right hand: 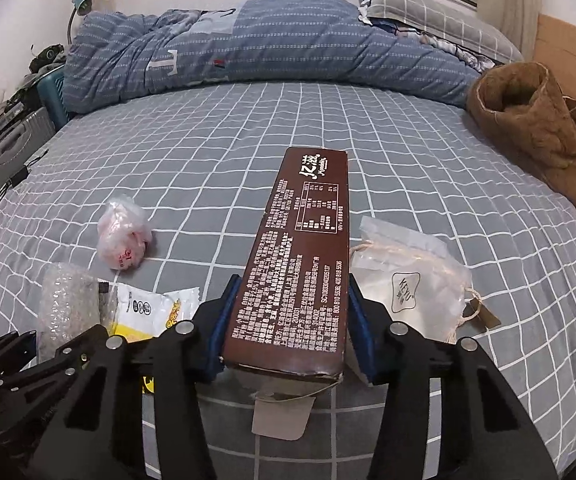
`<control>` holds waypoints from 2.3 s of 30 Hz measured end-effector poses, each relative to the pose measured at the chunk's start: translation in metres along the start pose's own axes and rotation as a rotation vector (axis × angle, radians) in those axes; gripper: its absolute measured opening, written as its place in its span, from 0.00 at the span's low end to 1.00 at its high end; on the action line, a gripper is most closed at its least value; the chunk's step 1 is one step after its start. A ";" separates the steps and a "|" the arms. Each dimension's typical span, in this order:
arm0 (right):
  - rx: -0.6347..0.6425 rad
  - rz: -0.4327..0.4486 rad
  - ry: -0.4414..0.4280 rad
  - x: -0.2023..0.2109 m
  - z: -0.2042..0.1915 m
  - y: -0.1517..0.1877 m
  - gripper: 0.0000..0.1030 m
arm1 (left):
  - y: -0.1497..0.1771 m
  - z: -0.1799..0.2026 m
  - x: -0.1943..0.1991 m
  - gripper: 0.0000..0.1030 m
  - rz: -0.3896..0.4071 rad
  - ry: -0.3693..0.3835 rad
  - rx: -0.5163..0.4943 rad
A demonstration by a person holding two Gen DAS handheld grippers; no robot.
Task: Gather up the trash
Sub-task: 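Lift the bubble wrap and brown box off the bed and carry them to the bin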
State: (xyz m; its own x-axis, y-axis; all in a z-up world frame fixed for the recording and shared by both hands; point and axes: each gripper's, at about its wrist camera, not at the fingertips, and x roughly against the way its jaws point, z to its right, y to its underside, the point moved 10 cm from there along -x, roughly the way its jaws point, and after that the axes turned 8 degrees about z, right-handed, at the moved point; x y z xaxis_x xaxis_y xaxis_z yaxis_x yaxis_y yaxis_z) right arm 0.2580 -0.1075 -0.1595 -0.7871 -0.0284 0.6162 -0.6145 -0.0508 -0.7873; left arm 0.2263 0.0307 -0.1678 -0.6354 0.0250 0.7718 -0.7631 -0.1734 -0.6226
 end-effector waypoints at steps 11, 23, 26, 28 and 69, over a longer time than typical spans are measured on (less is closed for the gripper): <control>-0.012 0.023 -0.017 0.019 -0.003 -0.005 0.42 | -0.003 0.002 0.020 0.35 0.010 -0.003 -0.034; -0.013 0.061 -0.032 0.065 -0.007 -0.017 0.42 | -0.005 0.009 0.060 0.34 0.023 0.010 -0.047; -0.010 0.066 -0.030 0.077 -0.007 -0.017 0.42 | -0.004 0.012 0.071 0.34 0.029 0.011 -0.053; -0.007 0.068 -0.028 0.086 -0.007 -0.016 0.42 | -0.004 0.014 0.078 0.34 0.031 0.013 -0.055; -0.005 0.076 -0.015 0.222 -0.005 0.032 0.42 | 0.053 0.015 0.209 0.33 0.080 0.004 -0.078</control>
State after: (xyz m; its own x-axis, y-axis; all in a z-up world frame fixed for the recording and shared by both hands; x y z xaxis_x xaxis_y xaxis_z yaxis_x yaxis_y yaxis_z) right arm 0.0634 -0.1099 -0.0476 -0.8303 -0.0470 0.5553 -0.5537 -0.0432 -0.8316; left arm 0.0551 0.0123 -0.0377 -0.6951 0.0183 0.7186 -0.7165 -0.0979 -0.6906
